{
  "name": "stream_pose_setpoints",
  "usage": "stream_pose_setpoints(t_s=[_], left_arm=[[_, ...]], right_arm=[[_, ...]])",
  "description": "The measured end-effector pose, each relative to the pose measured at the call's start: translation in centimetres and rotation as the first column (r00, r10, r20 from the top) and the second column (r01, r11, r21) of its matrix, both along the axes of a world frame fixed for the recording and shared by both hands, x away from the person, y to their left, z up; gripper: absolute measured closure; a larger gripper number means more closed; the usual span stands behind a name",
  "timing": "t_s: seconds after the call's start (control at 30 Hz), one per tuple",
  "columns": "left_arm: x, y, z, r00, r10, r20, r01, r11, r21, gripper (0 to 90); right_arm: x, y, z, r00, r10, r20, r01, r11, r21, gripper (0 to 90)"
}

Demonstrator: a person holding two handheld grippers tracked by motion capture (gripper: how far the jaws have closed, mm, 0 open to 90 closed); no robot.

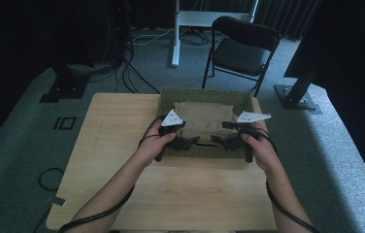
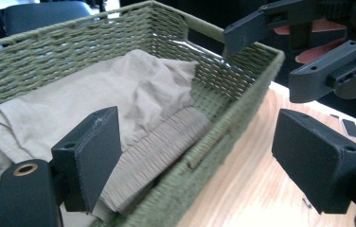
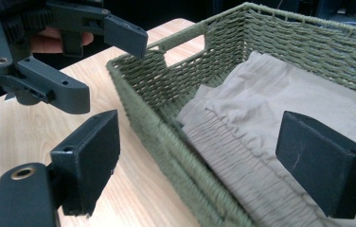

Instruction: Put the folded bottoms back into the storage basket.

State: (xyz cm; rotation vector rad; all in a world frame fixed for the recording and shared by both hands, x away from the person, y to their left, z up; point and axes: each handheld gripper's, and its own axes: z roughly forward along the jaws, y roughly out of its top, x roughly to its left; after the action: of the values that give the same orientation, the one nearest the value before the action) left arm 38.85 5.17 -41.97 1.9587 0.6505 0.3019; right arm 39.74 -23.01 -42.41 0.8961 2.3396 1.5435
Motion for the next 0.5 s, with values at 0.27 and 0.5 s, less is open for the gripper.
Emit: stream_pose_setpoints(t_s=[0.27, 0.5], left_arm=[[-2.8, -0.3, 0.0, 0.9983, -0.053, 0.027, 0.053, 0.9986, -0.001, 17.8], [-4.4, -0.4, -1.5, 0.9966, -0.080, 0.019, 0.080, 0.9967, 0.016, 17.8]], right_arm=[[-2.3, -0.7, -1.0, 0.9998, 0.013, 0.012, -0.013, 1.000, 0.018, 14.3], [-3.8, -1.0, -2.3, 0.9999, 0.011, 0.011, -0.012, 1.000, 0.018, 14.3]])
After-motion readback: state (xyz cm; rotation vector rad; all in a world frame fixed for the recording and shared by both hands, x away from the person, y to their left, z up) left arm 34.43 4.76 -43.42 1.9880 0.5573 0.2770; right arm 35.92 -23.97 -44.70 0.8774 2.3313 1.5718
